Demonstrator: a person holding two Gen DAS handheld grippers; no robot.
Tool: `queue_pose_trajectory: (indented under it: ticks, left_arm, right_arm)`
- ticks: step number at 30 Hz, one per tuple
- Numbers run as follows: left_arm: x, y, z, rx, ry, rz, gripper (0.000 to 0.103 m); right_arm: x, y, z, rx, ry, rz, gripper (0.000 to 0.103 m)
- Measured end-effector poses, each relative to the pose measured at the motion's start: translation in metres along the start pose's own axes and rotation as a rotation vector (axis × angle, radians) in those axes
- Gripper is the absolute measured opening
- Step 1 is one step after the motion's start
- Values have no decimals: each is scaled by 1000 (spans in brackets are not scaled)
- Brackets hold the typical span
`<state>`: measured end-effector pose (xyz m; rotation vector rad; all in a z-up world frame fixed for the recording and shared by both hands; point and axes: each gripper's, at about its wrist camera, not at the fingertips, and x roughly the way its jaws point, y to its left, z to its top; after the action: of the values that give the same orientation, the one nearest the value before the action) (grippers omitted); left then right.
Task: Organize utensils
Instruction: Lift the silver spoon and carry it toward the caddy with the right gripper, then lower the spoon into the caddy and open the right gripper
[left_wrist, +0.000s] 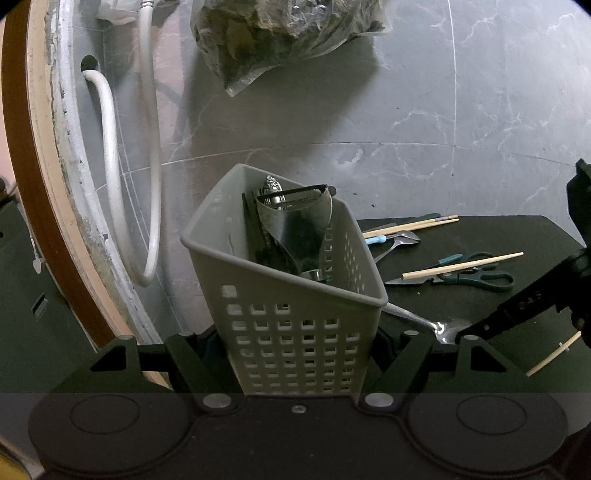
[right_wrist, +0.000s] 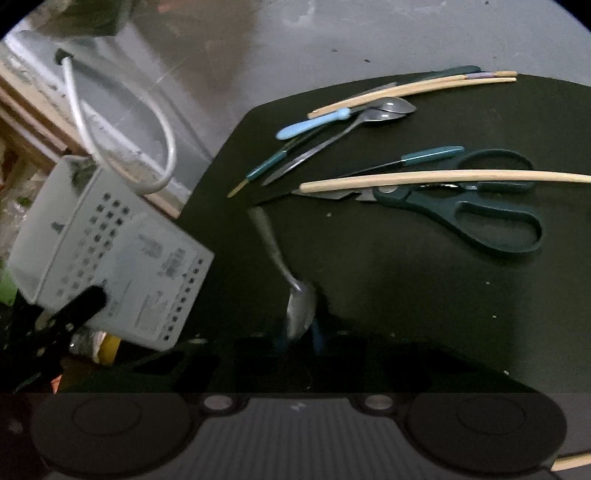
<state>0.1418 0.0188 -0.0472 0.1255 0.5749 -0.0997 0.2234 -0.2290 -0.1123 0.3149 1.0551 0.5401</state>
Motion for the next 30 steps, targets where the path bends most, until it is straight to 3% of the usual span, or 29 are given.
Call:
queue_pose_trajectory:
  ticks: [4, 12, 19, 23, 27, 30]
  left_arm:
    - [0, 0, 0, -1, -1, 0, 77]
    - [1, -1, 0, -2, -4, -1, 77]
    - [2, -1, 0, 0, -5, -4, 77]
    - [4, -1, 1, 2, -5, -6, 77]
    - [6, -1, 2, 4, -8, -11, 77]
    - [7, -1, 1, 6, -13, -14, 77]
  right_arm:
    - [-5, 11, -2, -86, -47, -66, 2]
    - [-44, 55, 4, -383, -277, -239, 2]
    - [-93, 97, 8, -580, -557, -374, 2]
    - [-118, 128, -1, -846, -728, -344, 2]
    - [-112, 156, -13, -1258, -723, -342, 2]
    - [-100, 166, -16, -1423, -649, -289, 2]
